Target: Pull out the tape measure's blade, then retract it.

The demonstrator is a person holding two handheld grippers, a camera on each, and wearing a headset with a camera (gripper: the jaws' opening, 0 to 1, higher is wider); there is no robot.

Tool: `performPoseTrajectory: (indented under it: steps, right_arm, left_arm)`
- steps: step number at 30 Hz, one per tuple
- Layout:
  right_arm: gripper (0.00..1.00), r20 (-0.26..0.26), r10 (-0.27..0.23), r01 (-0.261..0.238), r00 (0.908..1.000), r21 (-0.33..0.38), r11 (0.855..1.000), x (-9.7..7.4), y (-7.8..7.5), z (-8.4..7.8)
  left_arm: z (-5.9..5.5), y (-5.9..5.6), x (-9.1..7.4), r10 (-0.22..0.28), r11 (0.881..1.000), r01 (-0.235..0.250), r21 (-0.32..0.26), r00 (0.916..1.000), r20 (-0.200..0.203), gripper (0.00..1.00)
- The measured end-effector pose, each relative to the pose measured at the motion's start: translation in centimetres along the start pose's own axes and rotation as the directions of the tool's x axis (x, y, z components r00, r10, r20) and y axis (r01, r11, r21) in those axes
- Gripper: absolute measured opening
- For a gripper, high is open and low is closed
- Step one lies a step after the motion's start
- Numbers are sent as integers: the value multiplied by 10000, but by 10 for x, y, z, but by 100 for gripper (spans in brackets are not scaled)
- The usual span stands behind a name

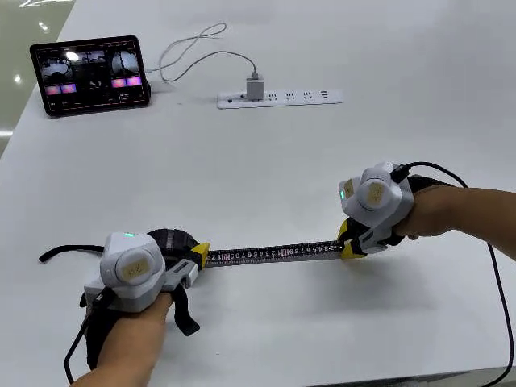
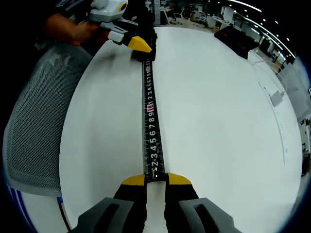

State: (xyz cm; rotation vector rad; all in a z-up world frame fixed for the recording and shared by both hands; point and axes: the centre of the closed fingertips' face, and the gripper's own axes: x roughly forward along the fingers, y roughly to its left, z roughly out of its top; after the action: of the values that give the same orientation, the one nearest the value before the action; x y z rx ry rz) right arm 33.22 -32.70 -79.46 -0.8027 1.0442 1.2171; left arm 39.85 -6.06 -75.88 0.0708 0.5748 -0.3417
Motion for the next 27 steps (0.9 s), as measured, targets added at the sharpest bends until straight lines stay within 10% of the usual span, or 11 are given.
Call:
performPoseTrajectory:
  steps: [10, 27]
  right_arm:
    - [9, 156, -152, 136, 9998, 1027, 9946, 2, -1, 3]
    - [9, 116, -182, 182, 9998, -20, 9998, 2, 2, 4]
  left_arm:
    - [-1, 0, 0, 40, 9990, -30, 441, 9997, -220, 61]
    - [-2, 0, 0, -30, 9993, 42, 369, 9995, -311, 61]
